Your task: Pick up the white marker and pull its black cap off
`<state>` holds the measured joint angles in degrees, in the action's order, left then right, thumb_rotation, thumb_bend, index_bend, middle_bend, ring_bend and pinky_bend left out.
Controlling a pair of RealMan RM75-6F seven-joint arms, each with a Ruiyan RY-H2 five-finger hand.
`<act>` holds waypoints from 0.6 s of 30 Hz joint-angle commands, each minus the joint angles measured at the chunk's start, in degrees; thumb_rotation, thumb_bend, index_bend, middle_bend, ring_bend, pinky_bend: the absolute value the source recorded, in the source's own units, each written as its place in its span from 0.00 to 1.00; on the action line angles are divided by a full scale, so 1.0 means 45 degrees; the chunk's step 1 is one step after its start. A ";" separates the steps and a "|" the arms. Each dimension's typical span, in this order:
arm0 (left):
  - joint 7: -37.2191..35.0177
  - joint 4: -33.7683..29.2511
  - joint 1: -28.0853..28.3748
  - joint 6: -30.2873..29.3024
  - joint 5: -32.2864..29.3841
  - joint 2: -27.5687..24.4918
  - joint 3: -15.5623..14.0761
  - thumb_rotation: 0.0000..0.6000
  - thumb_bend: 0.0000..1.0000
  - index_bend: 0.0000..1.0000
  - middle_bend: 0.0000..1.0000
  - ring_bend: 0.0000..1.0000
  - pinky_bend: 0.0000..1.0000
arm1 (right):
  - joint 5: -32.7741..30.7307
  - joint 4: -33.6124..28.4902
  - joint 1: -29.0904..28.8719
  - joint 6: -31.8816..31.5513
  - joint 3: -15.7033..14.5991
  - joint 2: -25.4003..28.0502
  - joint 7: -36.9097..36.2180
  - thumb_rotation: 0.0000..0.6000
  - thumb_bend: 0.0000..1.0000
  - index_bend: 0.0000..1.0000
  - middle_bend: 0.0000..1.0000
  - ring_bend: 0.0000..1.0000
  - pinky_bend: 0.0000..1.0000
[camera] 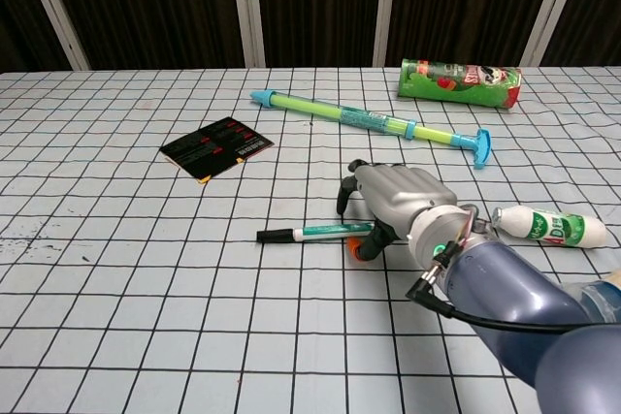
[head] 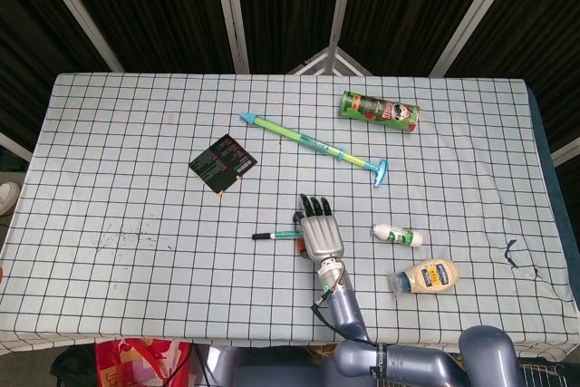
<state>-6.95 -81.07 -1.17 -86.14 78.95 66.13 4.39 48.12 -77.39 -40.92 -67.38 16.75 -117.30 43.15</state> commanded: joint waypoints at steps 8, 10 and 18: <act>-0.0075 0.0107 -0.0015 0.0051 -0.0033 0.0042 0.0000 1.00 0.50 0.00 0.00 0.00 0.04 | -0.0038 0.0046 -0.0088 0.0007 0.0061 -0.0079 0.0031 1.00 0.42 0.43 0.03 0.05 0.00; -0.0102 0.0130 -0.0023 0.0060 -0.0058 0.0052 0.0007 1.00 0.50 0.00 0.00 0.00 0.04 | -0.0031 0.0064 -0.0089 0.0008 0.0062 -0.0082 0.0009 1.00 0.42 0.45 0.03 0.05 0.00; -0.0205 0.0238 -0.0064 0.0059 -0.0085 0.0097 0.0009 1.00 0.50 0.00 0.00 0.00 0.04 | -0.0013 0.0071 -0.0094 0.0027 0.0045 -0.0054 -0.0040 1.00 0.42 0.47 0.03 0.05 0.00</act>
<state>-7.87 -80.00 -1.46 -85.88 78.57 66.56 4.44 48.06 -77.07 -41.34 -67.26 16.95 -117.54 42.97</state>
